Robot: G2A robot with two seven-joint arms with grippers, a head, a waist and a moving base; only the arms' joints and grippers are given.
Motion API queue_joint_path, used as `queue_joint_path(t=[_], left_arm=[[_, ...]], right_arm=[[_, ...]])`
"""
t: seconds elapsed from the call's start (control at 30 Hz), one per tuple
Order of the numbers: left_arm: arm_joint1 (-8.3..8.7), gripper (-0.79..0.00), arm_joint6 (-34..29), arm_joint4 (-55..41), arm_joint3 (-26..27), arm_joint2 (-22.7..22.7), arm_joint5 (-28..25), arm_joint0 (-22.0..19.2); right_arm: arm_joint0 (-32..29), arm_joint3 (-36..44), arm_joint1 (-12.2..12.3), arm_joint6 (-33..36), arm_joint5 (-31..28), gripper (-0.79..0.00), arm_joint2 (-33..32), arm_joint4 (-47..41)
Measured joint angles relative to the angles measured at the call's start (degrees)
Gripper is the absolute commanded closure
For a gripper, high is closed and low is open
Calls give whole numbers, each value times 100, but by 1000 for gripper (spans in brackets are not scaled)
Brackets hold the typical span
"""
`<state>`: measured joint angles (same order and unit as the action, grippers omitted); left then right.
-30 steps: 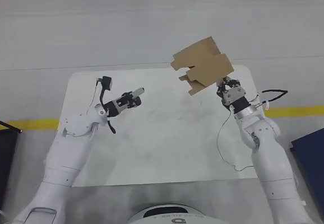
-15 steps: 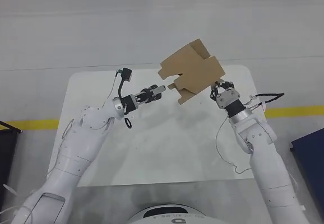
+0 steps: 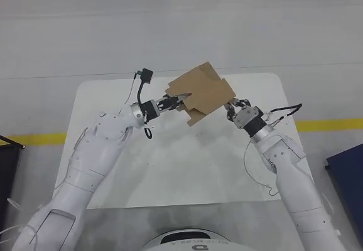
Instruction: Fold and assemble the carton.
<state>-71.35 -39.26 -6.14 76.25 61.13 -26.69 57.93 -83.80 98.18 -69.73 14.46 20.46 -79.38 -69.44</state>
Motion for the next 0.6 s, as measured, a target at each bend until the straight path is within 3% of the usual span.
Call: queue_joint_path(t=[0.17, 0.27, 0.3, 0.37, 0.43, 0.47, 0.6], left_arm=[[24, -585, 3, 235, 171, 46, 154, 13], [47, -523, 43, 469, 319, 90, 398, 37], [56, -471, 56, 538, 384, 112, 510, 56], [69, -292, 39, 589, 469, 144, 670, 89], [83, -65, 3, 588, 544, 184, 790, 136], [89, 0, -10, 576, 564, 198, 817, 161], [107, 0, -150, 611, 622, 185, 929, 259]], right_arm=[[62, 27, 51, 160, 141, 0, 163, 943], [67, 87, 90, 354, 63, 0, 245, 1639], [59, 102, 100, 405, -3, 0, 257, 1845], [37, 115, 108, 447, -112, 0, 269, 2050], [19, 114, 108, 490, -212, 0, 273, 2121], [16, 114, 109, 502, -256, 0, 274, 2159], [-5, 138, 121, 637, -590, 0, 329, 2578]])
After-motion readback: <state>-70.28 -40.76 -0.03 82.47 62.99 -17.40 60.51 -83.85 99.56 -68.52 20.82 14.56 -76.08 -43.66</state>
